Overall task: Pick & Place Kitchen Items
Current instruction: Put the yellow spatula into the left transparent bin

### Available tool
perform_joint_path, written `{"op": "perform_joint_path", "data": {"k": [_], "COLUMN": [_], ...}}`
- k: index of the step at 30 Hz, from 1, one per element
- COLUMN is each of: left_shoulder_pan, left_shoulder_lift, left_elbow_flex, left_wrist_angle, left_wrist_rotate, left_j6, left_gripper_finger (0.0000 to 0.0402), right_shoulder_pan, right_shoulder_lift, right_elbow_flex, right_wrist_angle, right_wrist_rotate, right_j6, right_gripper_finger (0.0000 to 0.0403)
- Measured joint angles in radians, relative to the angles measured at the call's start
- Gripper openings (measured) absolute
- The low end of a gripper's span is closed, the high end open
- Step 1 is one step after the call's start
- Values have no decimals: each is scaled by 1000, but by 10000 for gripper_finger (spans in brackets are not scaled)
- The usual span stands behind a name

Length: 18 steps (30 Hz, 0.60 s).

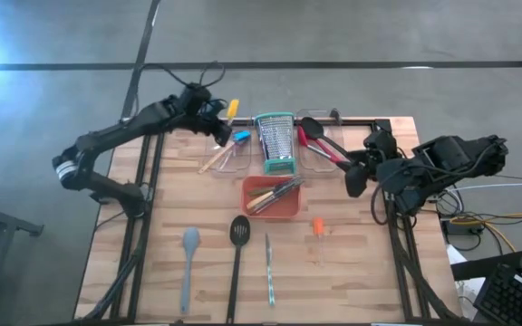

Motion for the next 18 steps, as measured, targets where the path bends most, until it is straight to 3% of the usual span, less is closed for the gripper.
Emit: {"op": "perform_joint_path", "data": {"k": [10, 18], "left_shoulder_pan": [3, 8], "left_shoulder_lift": [189, 273], "left_elbow_flex": [11, 11], "left_wrist_angle": [-21, -22], "left_wrist_rotate": [-28, -44], "left_j6": [11, -88], "left_gripper_finger": [12, 12], "right_shoulder_pan": [-1, -1], "right_shoulder_lift": [0, 0], "right_elbow_flex": [-9, -9], "right_wrist_angle": [0, 0], "right_wrist_rotate": [3, 3], "right_j6": [0, -5], "right_gripper_finger": [205, 205]}}
